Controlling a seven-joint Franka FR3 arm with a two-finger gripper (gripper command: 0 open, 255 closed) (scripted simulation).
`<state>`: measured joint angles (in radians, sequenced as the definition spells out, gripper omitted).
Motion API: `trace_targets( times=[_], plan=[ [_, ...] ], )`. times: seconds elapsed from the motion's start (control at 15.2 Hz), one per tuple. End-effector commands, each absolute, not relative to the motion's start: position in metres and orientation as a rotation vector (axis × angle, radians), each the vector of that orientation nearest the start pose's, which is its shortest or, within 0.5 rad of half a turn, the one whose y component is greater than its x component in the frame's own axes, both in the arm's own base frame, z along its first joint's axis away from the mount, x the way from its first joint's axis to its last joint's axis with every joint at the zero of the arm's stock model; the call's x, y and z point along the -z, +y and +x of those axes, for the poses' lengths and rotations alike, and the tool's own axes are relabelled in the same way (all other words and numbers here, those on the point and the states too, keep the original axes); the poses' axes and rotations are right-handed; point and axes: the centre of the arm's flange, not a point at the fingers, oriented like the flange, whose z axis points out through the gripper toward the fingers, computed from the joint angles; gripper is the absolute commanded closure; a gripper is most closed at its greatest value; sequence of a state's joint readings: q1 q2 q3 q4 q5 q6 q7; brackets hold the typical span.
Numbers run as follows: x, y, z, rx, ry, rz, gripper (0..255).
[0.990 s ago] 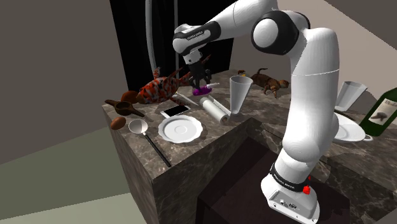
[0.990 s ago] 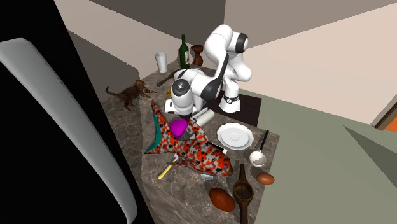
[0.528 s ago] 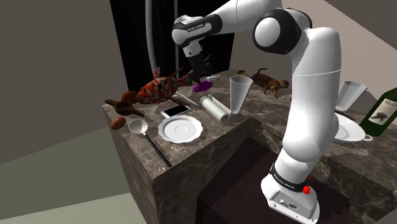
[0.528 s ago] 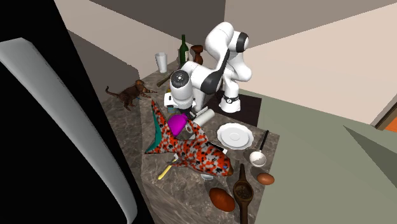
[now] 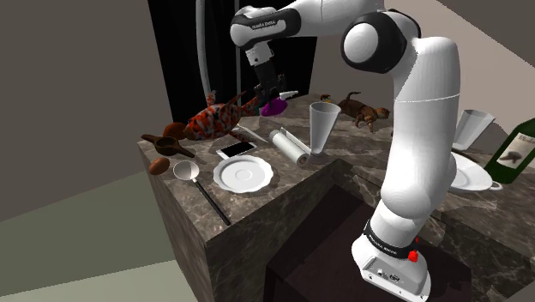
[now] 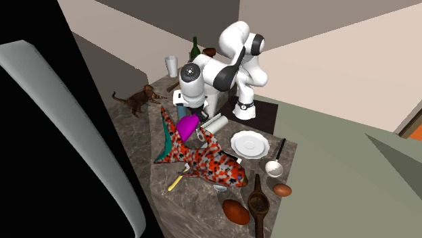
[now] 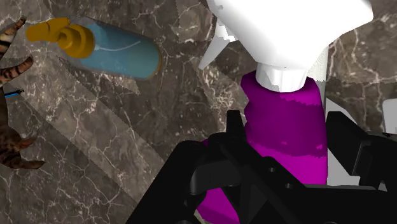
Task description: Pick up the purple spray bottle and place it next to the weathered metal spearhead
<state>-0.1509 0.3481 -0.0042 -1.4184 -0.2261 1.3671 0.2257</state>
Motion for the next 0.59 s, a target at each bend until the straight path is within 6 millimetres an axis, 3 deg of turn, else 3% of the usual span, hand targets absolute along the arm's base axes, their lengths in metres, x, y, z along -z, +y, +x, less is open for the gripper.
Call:
trace_targets(
  times=[0.0,0.53],
  plan=[
    [-0.489,-0.122,0.606,-0.658,0.630,-3.258,255],
    [-0.532,-0.122,0.606,-0.658,0.630,-3.258,255]
  ],
)
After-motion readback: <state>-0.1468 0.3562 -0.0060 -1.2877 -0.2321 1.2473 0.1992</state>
